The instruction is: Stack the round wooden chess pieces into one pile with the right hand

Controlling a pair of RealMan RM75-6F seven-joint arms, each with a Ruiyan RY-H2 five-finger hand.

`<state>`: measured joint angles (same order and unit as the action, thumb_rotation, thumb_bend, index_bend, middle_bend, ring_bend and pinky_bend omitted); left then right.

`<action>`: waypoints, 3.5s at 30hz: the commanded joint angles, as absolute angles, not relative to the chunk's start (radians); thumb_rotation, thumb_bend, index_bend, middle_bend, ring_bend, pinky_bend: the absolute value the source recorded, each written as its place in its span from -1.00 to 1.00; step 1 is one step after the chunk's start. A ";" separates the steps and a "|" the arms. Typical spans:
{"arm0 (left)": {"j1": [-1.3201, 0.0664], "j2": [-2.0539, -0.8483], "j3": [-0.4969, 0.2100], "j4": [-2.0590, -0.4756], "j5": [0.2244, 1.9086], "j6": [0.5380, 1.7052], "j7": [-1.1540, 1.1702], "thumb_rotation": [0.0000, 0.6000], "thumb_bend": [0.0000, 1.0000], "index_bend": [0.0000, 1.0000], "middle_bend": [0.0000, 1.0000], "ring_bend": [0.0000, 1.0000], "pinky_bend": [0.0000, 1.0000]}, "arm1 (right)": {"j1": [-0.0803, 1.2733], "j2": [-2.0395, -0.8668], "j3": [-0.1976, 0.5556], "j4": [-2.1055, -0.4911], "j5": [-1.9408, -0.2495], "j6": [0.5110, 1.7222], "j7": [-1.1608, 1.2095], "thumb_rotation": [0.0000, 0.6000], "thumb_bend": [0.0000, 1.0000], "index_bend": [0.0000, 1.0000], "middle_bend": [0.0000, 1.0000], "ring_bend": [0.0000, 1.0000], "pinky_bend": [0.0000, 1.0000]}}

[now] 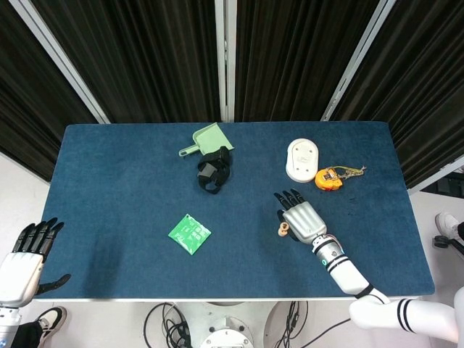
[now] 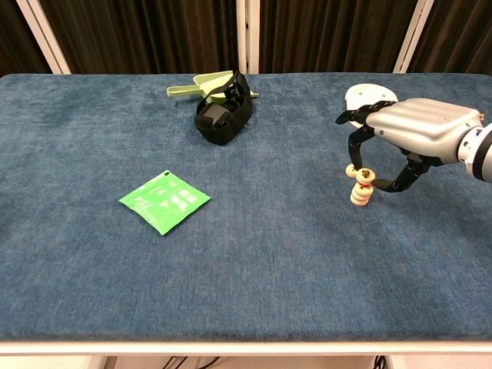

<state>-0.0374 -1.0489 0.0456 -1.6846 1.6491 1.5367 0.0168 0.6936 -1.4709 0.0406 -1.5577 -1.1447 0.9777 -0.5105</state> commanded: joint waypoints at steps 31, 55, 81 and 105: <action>-0.035 -1.046 0.047 -1.687 1.653 1.542 0.015 1.00 -0.88 -1.00 -1.00 -1.00 -1.00 | 0.664 -1.485 0.036 -1.555 -1.173 0.987 -0.536 1.00 -0.44 0.09 -0.90 -1.00 -1.00; -0.037 -1.047 0.047 -1.686 1.651 1.537 0.015 1.00 -0.88 -1.00 -1.00 -1.00 -1.00 | 0.666 -1.457 0.042 -1.582 -1.164 0.963 -0.530 1.00 -0.50 -0.21 -0.95 -1.00 -1.00; -0.036 -1.043 0.048 -1.682 1.653 1.542 -0.002 1.00 -0.88 -1.00 -1.00 -1.00 -1.00 | 0.714 -1.540 0.114 -1.412 -1.052 0.923 -0.522 1.00 -0.50 -0.39 -0.94 -1.00 -1.00; -0.048 -1.053 0.039 -1.680 1.619 1.508 0.016 1.00 -0.88 -1.00 -1.00 -1.00 -1.00 | 0.743 -1.561 0.084 -1.285 -1.182 0.826 -0.352 1.00 -0.45 -0.25 -0.94 -1.00 -1.00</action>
